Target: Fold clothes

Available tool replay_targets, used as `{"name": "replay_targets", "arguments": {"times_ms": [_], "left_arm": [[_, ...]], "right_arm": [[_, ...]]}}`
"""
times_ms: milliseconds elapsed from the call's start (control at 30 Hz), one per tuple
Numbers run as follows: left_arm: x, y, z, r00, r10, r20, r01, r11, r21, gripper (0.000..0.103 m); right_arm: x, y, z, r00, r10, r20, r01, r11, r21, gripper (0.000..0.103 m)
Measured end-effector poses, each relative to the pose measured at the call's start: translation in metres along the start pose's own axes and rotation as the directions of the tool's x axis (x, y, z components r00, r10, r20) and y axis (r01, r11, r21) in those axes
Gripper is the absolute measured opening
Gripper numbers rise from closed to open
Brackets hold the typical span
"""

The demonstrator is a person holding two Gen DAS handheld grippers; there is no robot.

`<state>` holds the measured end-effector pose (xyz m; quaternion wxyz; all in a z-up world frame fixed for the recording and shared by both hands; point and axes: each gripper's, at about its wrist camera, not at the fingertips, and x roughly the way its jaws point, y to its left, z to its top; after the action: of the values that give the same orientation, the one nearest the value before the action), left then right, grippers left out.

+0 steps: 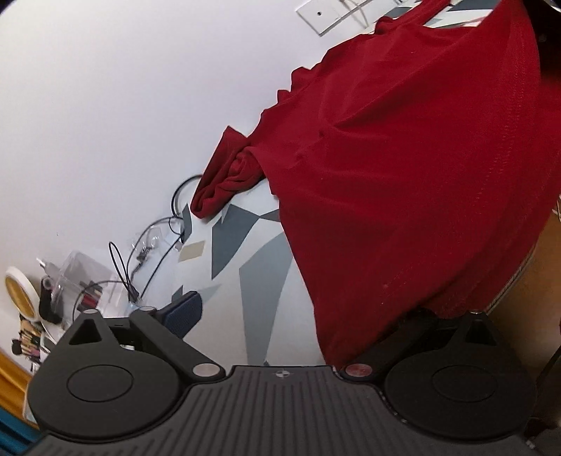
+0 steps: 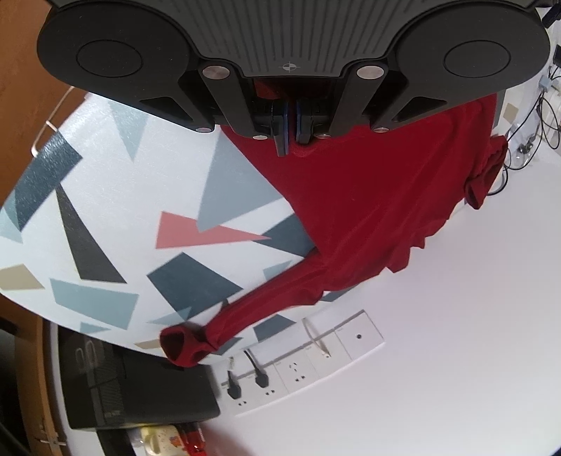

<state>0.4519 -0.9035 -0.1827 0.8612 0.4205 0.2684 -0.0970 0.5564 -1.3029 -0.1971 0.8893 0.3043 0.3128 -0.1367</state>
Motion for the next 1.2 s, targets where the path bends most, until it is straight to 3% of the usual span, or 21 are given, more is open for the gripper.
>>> {"name": "replay_targets", "arguments": {"times_ms": [33,67,100,133,200,333,400,500,567,633,733,800,900,1000,1133,1200], "left_arm": [[0.002,0.003,-0.001,0.999,-0.031,-0.014,0.031,0.999,-0.025,0.065],[0.003,0.006,-0.002,0.998,-0.063,-0.028,0.061,0.997,-0.051,0.035],[0.004,0.01,-0.002,0.995,-0.092,-0.036,0.089,0.992,-0.087,0.021],[0.003,0.017,-0.002,0.993,-0.116,-0.034,0.11,0.984,-0.137,0.016],[0.001,0.031,0.0,0.986,-0.164,-0.028,0.152,0.959,-0.238,0.013],[-0.004,0.058,0.003,0.967,-0.255,-0.002,0.229,0.874,-0.429,0.012],[-0.005,0.074,0.005,0.954,-0.3,0.018,0.263,0.804,-0.533,0.012],[0.001,0.104,0.001,0.933,-0.358,0.045,0.277,0.63,-0.726,0.012],[0.007,0.114,-0.004,0.922,-0.384,0.05,0.267,0.538,-0.8,0.012],[0.013,0.119,-0.01,0.918,-0.395,0.041,0.25,0.494,-0.833,0.012],[0.014,0.119,-0.019,0.932,-0.363,0.007,0.199,0.496,-0.845,0.012],[0.013,0.118,-0.026,0.94,-0.342,-0.016,0.16,0.48,-0.862,0.012],[0.015,0.113,-0.035,0.932,-0.357,-0.063,0.114,0.454,-0.884,0.012],[0.018,0.104,-0.038,0.925,-0.367,-0.099,0.096,0.477,-0.874,0.012],[0.025,0.101,-0.043,0.916,-0.381,-0.128,0.075,0.476,-0.876,0.012],[0.029,0.098,-0.042,0.91,-0.388,-0.144,0.078,0.501,-0.862,0.013]], "right_arm": [[0.0,-0.001,-0.001,1.0,0.001,-0.005,-0.001,1.0,0.001,0.009],[0.0,-0.001,-0.002,1.0,0.003,-0.009,-0.003,1.0,0.0,0.017],[-0.001,-0.001,-0.003,1.0,0.005,-0.014,-0.005,1.0,-0.001,0.022],[-0.002,0.0,-0.004,1.0,0.005,-0.015,-0.005,1.0,-0.012,0.03],[-0.005,0.003,-0.007,1.0,0.0,-0.007,0.0,0.999,-0.055,0.035],[-0.021,0.004,-0.018,0.998,-0.041,0.051,0.049,0.985,-0.166,0.054],[-0.025,0.0,-0.027,0.996,-0.063,0.061,0.075,0.974,-0.214,0.055],[-0.027,-0.005,-0.039,0.993,-0.097,0.063,0.111,0.959,-0.262,0.055],[-0.026,-0.008,-0.047,0.991,-0.12,0.062,0.132,0.951,-0.28,0.055],[-0.026,-0.011,-0.055,0.988,-0.141,0.062,0.154,0.942,-0.297,0.055],[-0.025,-0.015,-0.067,0.983,-0.174,0.063,0.185,0.928,-0.324,0.055],[-0.024,-0.018,-0.075,0.979,-0.196,0.064,0.206,0.917,-0.341,0.055],[-0.026,-0.023,-0.076,0.974,-0.206,0.094,0.226,0.924,-0.309,0.055],[-0.024,-0.025,-0.072,0.972,-0.199,0.122,0.227,0.924,-0.306,0.049],[-0.014,-0.015,-0.069,0.976,-0.162,0.148,0.208,0.899,-0.385,0.038],[-0.007,-0.01,-0.071,0.978,-0.156,0.141,0.201,0.894,-0.4,0.037]]}}
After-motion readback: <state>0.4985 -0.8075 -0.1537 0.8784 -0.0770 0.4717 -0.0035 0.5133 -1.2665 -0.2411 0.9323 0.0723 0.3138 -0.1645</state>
